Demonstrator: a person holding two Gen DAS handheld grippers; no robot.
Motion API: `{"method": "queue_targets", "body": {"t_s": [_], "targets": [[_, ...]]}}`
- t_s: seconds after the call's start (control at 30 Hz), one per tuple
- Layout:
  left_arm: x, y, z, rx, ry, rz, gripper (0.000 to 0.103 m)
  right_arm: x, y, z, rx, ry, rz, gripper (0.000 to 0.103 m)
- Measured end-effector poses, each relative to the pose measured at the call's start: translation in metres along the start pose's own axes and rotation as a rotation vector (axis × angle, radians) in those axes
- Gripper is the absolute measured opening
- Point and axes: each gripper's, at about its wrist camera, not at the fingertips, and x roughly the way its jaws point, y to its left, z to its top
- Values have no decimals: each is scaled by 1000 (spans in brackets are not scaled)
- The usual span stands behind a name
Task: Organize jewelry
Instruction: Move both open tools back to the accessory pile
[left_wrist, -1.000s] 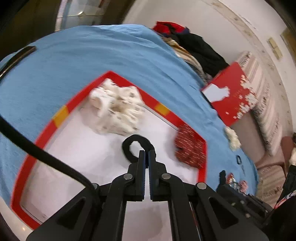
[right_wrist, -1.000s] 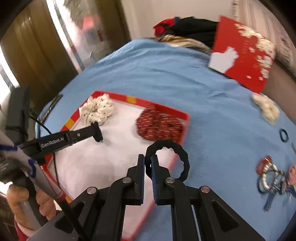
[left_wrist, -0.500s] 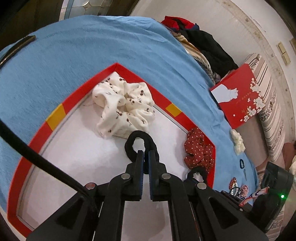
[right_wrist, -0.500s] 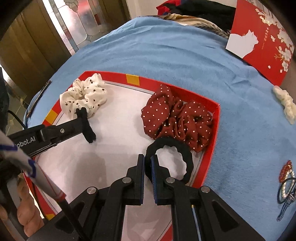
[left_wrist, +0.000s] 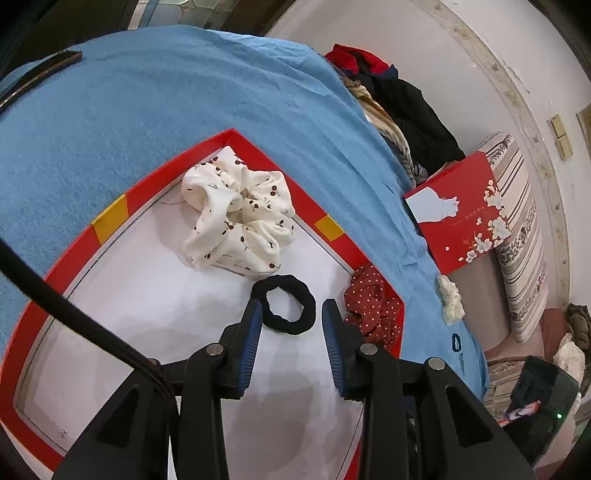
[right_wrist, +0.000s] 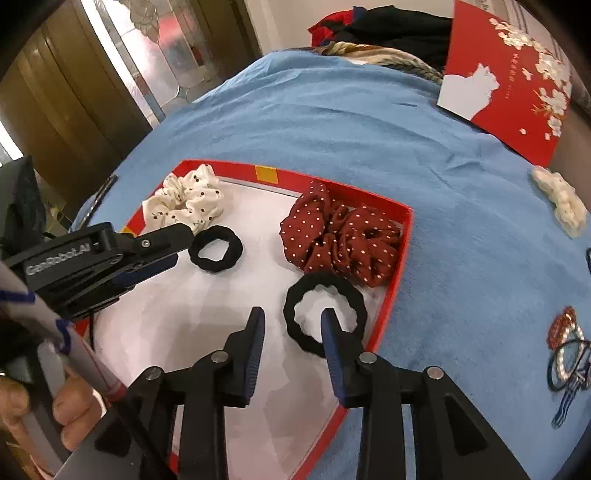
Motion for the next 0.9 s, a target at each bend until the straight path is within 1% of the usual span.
{"method": "queue_targets", "body": {"t_s": [0.1, 0.2, 0.33, 0.4, 0.53, 0.63, 0.7, 0.8, 0.9], "targets": [[-2, -6, -3, 26, -10, 20, 31, -15, -3, -7, 14, -18, 6, 35], [-6, -15, -9, 69, -28, 55, 31, -33, -12, -20, 25, -39, -6, 39], [-12, -29, -18, 126, -47, 75, 32, -59, -36, -47, 54, -64, -59, 43], [-11, -39, -25, 156, -43, 74, 32, -73, -57, -66, 89, -67, -101, 44], [-3, -76, -55, 261, -1, 45, 32, -96, -104, -102, 187, -55, -154, 44], [-1, -109, -88, 363, 14, 19, 32, -117, -141, -134, 270, -52, -211, 44], [-1, -130, -115, 443, 12, 10, 37, -130, -160, -152, 312, -55, -240, 44], [-1, -149, -148, 523, 30, -10, 39, -153, -188, -179, 372, -69, -291, 44], [3, -158, -171, 554, 83, -18, 40, -172, -214, -204, 429, -92, -322, 49]]}}
